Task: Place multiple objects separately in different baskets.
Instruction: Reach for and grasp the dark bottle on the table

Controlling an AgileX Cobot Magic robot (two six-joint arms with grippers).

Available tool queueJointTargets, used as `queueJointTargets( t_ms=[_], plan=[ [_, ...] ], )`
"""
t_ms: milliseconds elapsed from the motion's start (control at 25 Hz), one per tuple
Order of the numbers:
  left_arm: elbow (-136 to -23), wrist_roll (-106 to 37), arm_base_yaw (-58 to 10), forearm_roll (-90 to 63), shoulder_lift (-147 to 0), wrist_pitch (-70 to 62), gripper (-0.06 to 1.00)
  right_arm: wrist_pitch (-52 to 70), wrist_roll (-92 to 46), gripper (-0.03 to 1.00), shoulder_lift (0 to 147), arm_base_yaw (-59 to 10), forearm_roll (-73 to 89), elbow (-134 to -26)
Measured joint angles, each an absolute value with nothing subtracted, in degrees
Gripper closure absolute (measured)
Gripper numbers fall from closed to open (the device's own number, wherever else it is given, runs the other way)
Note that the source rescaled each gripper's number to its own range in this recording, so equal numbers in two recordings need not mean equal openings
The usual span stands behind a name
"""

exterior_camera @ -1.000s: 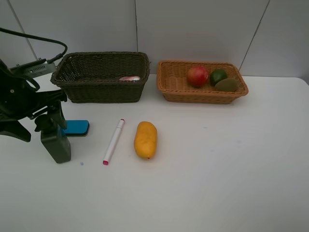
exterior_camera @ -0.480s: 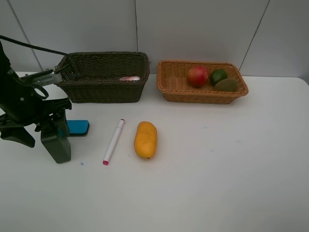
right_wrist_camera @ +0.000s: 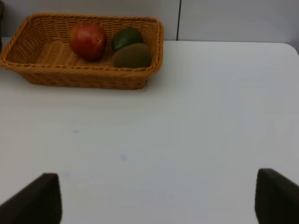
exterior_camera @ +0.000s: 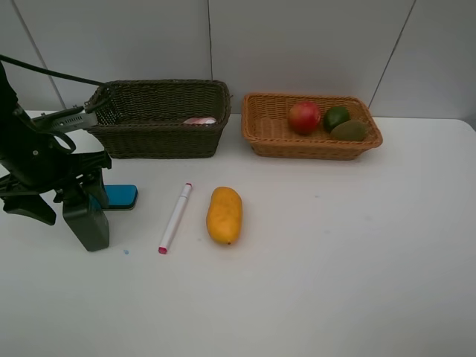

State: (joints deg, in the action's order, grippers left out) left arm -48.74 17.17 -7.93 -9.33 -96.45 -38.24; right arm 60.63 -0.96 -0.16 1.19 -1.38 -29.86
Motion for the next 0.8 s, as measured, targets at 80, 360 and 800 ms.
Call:
queueJointTargets(
  t_ms=[80,360,800],
  plan=[
    [-48.7,17.2,-7.9,-9.1,-96.4,-38.2,0.00,60.6,-1.0,-0.03,-0.2,1.2,-1.4,-29.9],
    [-48.7,19.0,-7.9,-8.9,-96.4,-38.2,0.59,60.6,-1.0,-0.03,-0.2,1.2,-1.4,-29.9],
    [-48.7,19.9,-7.9,-8.2,-96.4,-37.9,0.59,60.6,-1.0,-0.03,-0.2,1.2,-1.4,-29.9]
  ],
)
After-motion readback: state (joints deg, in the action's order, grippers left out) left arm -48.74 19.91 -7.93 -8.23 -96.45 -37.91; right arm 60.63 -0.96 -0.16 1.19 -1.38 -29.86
